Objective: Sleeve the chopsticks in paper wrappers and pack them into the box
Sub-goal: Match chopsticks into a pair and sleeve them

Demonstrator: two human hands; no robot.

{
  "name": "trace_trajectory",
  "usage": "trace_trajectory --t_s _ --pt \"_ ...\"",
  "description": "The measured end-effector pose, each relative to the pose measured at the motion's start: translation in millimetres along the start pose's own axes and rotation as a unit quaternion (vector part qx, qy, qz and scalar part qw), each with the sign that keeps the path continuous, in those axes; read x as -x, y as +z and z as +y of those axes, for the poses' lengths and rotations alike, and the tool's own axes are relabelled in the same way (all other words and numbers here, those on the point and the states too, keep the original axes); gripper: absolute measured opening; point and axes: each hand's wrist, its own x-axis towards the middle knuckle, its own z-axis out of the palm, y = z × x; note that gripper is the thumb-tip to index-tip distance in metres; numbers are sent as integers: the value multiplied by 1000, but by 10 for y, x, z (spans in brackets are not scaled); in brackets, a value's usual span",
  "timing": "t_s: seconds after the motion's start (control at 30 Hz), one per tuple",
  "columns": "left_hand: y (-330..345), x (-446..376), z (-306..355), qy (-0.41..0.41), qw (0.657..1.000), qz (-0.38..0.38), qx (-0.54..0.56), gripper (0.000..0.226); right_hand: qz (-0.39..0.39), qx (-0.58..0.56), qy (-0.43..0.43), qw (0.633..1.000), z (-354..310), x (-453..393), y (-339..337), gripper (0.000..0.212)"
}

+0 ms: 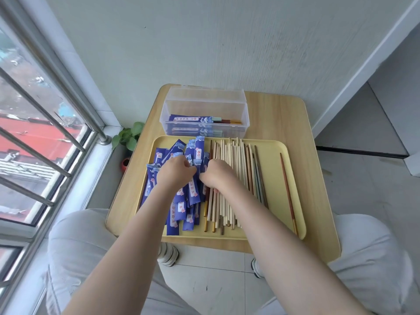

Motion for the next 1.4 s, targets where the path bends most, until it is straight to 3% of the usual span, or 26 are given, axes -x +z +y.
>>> trace_trajectory --t_s 0.43,0.6,0.7,0.8,0.9,1.07,1.27,1.33,1.4 --pt "97 19 -5 0 1000 6 -15 17 40 -24 -4 999 -19 109 7 24" --pt "6 30 32 -10 1000 5 -17 21 103 -85 11 991 112 233 -184 27" --pt "-76 73 160 -6 995 34 97 32 113 -166 -18 979 248 367 -360 20" --pt "-169 211 399 7 955 -46 292 42 61 -276 -61 957 361 466 -470 15" --pt "-126 305 520 -24 874 -136 465 32 45 -328 -63 941 451 501 -479 13" --pt "30 338 479 -93 780 -97 611 27 22 -422 -51 905 599 587 -478 16" --pt "25 423 517 -112 806 -84 576 24 169 -430 -19 887 773 597 -492 9" --pt "19 445 543 -74 794 -95 595 25 172 -441 -17 881 820 603 -516 10" --pt "33 445 546 -18 759 -113 641 28 143 -449 -16 882 857 608 -508 12"
